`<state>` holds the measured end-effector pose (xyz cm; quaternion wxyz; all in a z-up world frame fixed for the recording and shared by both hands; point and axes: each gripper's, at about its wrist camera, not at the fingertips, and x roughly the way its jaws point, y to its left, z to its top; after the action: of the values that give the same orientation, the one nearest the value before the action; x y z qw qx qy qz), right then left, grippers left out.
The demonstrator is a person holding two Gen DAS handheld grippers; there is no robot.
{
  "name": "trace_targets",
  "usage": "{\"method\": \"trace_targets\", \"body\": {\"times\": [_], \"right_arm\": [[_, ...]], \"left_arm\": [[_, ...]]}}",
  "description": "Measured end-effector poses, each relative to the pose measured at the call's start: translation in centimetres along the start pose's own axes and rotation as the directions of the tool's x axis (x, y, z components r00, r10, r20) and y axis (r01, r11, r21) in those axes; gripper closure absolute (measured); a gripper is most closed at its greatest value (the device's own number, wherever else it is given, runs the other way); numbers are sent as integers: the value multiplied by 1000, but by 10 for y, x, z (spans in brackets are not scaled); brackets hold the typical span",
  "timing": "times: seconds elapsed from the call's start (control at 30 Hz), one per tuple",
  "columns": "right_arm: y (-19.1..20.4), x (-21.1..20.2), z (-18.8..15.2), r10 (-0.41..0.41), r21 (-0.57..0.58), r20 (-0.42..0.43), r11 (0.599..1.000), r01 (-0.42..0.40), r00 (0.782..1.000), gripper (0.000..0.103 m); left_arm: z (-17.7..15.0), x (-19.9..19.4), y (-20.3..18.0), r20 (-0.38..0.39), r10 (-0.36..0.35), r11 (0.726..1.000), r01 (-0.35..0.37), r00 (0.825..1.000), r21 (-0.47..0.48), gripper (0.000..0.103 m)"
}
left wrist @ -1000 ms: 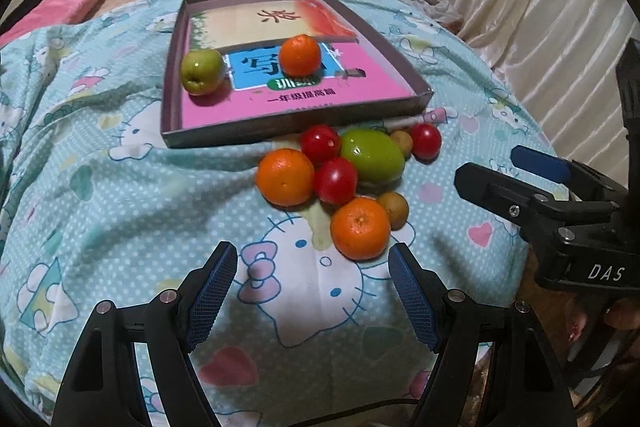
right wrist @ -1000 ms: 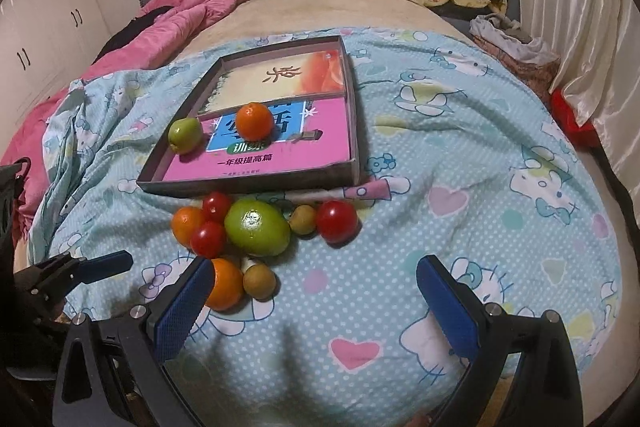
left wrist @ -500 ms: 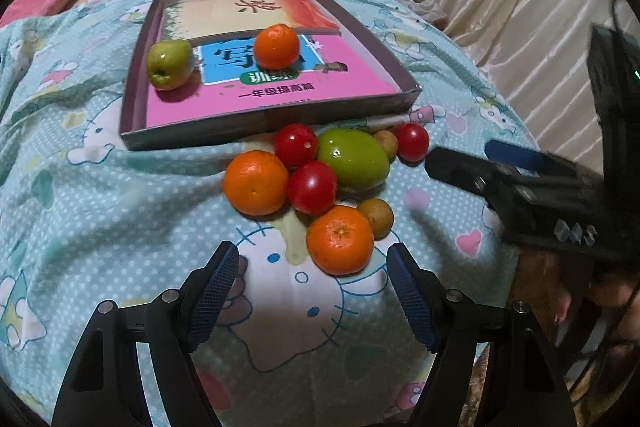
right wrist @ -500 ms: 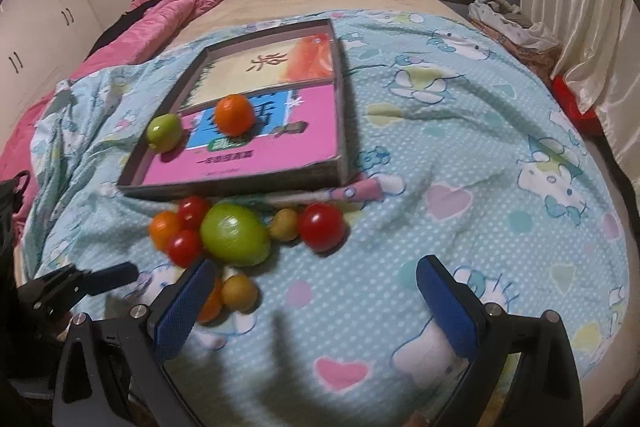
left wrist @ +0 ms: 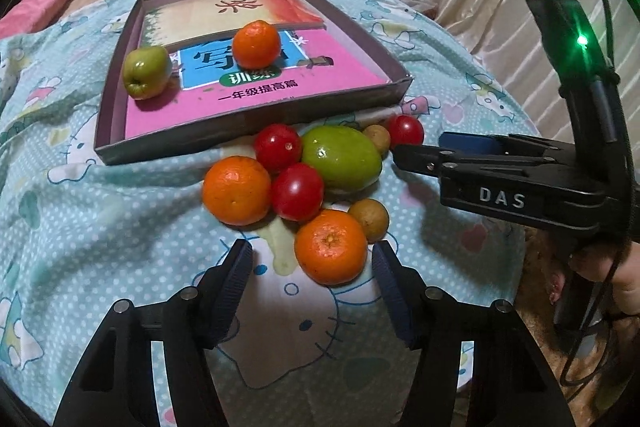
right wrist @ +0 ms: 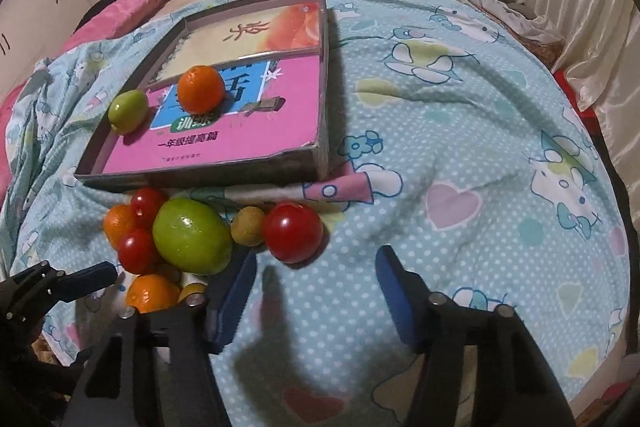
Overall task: Organize fruits
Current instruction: 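Grasp a tangerine with the left tool while the right tool grasps a red tomato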
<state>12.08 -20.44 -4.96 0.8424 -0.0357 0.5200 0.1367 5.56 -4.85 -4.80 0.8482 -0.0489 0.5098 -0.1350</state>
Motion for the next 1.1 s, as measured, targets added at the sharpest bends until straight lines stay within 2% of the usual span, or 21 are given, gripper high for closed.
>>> {"method": "trace_targets", "body": {"times": [0.27,0.53,0.83,1.0,1.1], "right_arm": [[1,5,5,17,-19,9,1000,-17,1000,55],[0,15,12,52,-23,8,998,-52,999,59],[-3,17,15,92,-12,15,996,-92,996,72],[-7,15,15,113,7,26,994,-113,993,72],[-7,13,15,116,10,33,993,-117,993,72]], "left_arm": [[1,6,-5,-12,5,1000,-5,1000,30,40],[1,9,-7,-10,13,999,-12,1000,41,42],[3,15,-9,-7,33,998,-32,999,54,45],[5,20,-13,2,47,996,-47,999,71,51],[5,20,-15,2,37,996,-37,999,82,59]]}}
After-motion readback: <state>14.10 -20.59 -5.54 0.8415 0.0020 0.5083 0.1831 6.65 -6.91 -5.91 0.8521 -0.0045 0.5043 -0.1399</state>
